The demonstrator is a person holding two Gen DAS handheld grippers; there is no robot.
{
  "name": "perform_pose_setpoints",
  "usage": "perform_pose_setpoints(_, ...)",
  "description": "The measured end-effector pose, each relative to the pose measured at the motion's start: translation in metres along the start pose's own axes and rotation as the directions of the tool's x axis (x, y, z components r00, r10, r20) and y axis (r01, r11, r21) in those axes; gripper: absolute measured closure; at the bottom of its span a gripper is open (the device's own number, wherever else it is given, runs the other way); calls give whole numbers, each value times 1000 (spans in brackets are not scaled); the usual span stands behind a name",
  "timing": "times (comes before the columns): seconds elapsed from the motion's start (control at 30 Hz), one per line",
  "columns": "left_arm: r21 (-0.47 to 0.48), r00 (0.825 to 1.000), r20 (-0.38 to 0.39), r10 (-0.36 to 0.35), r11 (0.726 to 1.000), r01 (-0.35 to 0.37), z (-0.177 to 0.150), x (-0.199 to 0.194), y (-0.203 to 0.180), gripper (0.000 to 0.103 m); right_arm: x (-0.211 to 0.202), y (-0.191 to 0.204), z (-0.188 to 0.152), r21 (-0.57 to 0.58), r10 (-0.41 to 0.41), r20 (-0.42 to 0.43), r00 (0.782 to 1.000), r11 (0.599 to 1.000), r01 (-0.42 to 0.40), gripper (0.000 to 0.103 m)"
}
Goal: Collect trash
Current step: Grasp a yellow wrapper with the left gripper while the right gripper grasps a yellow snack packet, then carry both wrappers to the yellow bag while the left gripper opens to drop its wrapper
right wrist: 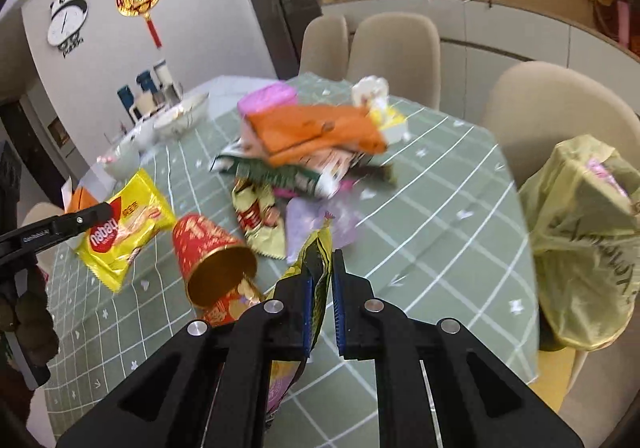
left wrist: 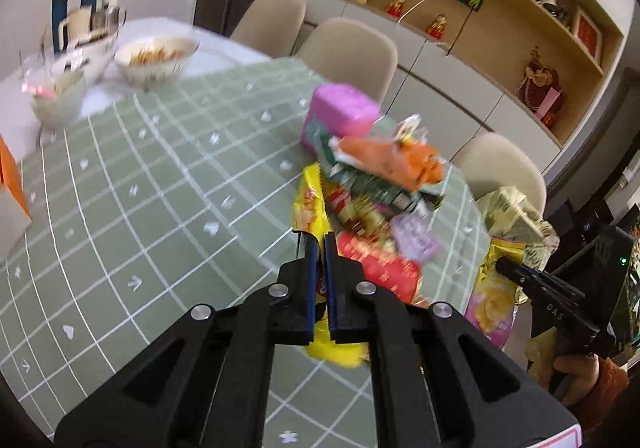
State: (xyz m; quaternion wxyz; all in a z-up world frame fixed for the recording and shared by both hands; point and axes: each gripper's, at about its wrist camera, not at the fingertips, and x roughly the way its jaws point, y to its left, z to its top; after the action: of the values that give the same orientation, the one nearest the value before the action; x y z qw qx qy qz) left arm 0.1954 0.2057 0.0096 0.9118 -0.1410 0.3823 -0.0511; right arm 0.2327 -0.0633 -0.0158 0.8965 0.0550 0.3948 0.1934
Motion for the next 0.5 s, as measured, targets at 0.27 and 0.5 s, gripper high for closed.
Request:
perform_pose_setpoints(0.27,50,997,67,-30,998,27,14,-21,-52,101,-38,-28,8,1,7,49,999,1000,-7,93)
perform_pose_setpoints(0.5,93,993,110,-41,995,31,25,-29,-90,101,-66,-48,18,-15,-5,98,995,1000,6,93)
